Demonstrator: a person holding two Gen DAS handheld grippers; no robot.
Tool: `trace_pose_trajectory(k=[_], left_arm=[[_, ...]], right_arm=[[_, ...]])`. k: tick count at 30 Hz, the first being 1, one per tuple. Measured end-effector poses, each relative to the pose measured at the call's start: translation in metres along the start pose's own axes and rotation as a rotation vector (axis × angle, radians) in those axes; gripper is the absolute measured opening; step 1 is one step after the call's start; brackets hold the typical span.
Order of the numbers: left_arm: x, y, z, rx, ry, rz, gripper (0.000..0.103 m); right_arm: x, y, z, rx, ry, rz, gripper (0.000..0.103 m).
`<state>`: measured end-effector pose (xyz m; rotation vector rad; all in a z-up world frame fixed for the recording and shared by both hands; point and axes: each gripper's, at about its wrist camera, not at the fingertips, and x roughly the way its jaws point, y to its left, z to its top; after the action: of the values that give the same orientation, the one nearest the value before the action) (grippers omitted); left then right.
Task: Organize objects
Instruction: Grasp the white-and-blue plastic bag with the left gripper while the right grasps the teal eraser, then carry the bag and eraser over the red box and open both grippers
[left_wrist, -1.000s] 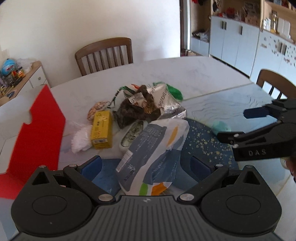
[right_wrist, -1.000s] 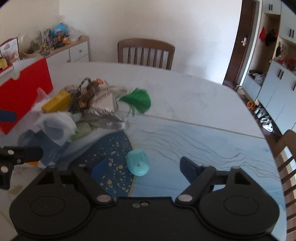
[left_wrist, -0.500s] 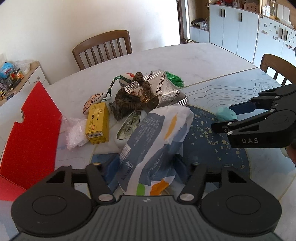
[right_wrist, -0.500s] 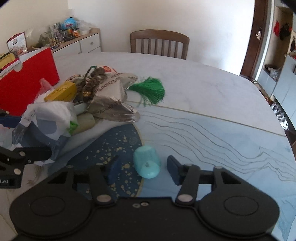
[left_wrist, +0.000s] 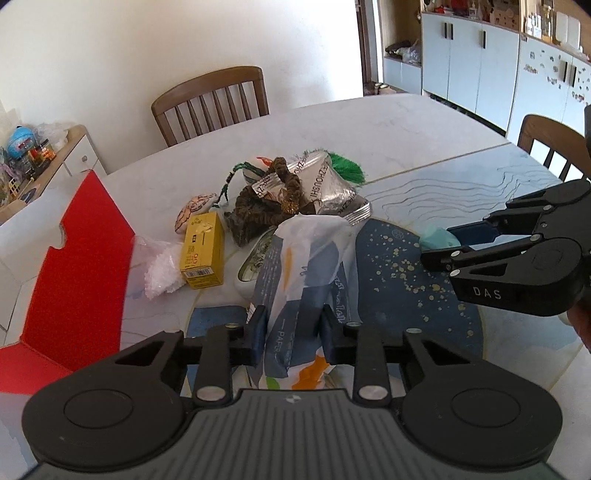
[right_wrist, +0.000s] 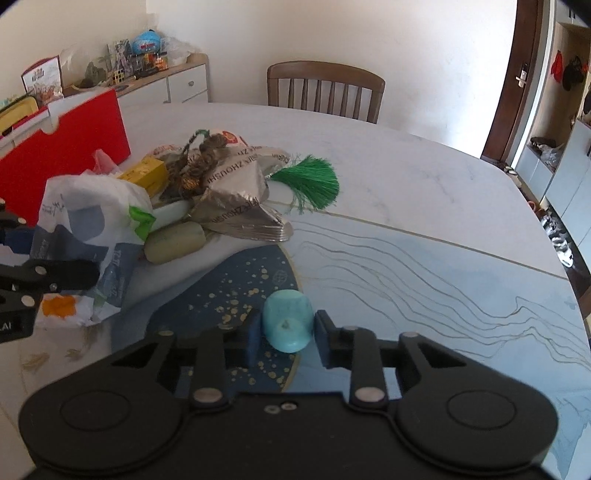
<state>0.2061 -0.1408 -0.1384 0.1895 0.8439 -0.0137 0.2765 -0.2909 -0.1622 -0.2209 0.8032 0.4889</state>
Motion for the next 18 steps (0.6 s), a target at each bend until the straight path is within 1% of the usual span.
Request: trace_pose_trajectory(k=[5, 9, 13, 18], left_arm=[[-0.014, 0.008, 0.0, -0.038, -0.01, -0.009, 0.028], [-0.028, 0.023, 0.001, -0.075, -0.024, -0.023, 0.028], [-0.045, 0.044, 0.001, -0.111, -0.039, -0.045, 0.028], [-0.063, 0.07, 0.002, -0.12, -0.058, -0.082, 0.028]], right_arm=[[-0.018, 0.007, 0.007, -0.005, -0.02, 0.022, 0.029], [-0.036, 0.018, 0.018, -0.001, -0.039, 0.044, 0.029], [-0.053, 0.036, 0.031, -0.02, -0.061, 0.058, 0.029], [-0.072, 0.067, 0.05, -0.039, -0.089, 0.056, 0.029]])
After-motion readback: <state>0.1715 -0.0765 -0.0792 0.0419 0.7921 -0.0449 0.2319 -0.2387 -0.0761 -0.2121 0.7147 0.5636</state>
